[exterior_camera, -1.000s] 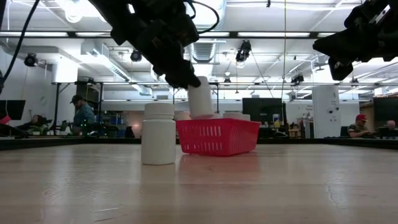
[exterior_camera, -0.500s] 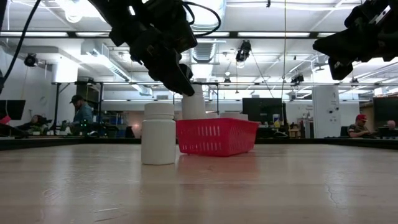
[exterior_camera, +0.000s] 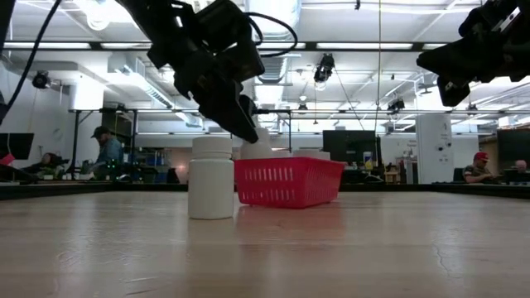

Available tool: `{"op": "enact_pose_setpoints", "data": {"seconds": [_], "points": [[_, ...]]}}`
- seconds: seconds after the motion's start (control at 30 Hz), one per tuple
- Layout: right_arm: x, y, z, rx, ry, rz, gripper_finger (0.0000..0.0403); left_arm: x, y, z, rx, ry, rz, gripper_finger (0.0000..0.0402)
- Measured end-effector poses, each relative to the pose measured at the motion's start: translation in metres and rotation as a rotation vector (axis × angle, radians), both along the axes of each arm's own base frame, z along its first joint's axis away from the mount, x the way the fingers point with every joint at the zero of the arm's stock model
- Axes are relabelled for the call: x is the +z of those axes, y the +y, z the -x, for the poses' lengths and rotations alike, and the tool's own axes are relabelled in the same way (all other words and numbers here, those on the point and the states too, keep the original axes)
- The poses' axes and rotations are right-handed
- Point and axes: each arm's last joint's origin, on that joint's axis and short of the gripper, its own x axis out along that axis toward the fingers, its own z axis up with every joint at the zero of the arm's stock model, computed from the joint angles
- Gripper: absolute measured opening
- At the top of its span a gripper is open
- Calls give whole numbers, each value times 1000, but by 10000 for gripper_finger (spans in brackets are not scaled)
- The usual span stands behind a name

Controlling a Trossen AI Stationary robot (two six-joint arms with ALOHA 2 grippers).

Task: Pick and place pill bottles into a basket
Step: Put the top white pill bottle into the red basket

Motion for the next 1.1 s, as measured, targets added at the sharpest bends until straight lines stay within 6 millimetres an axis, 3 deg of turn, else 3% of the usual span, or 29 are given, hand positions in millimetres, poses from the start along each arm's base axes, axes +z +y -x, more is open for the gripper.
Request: {"op": "enact_pose_setpoints", "data": {"seconds": [1.1], "points": [[0,0,0,0,0,3,27,-15,1,-4,-11,42,-6,147]]}}
